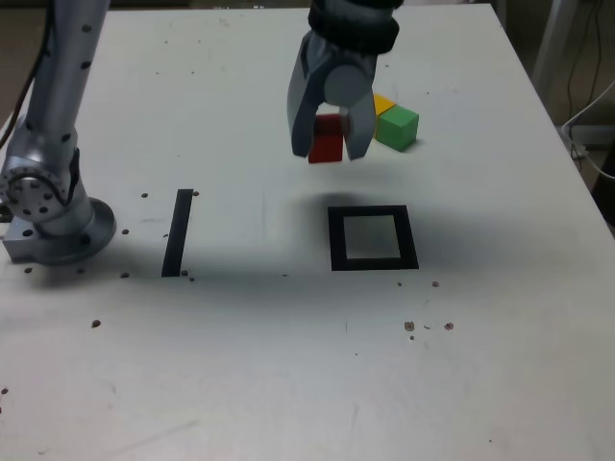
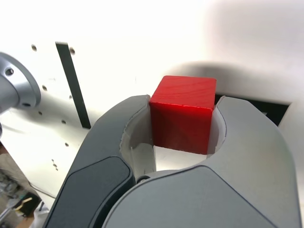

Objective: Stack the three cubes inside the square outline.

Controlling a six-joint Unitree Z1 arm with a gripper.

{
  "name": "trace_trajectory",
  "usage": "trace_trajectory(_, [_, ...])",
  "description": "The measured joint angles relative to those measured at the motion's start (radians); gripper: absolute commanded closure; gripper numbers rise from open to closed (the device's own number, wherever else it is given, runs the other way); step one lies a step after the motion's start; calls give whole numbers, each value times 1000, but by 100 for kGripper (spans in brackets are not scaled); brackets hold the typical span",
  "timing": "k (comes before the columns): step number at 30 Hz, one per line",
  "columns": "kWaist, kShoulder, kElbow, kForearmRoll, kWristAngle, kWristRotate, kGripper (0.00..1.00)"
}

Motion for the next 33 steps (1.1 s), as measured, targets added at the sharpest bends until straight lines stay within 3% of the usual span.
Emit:
trace_trajectory(8, [-105, 24, 10, -51, -31, -56, 71])
trace_trajectory(33, [-154, 120, -30, -125, -82, -83, 71])
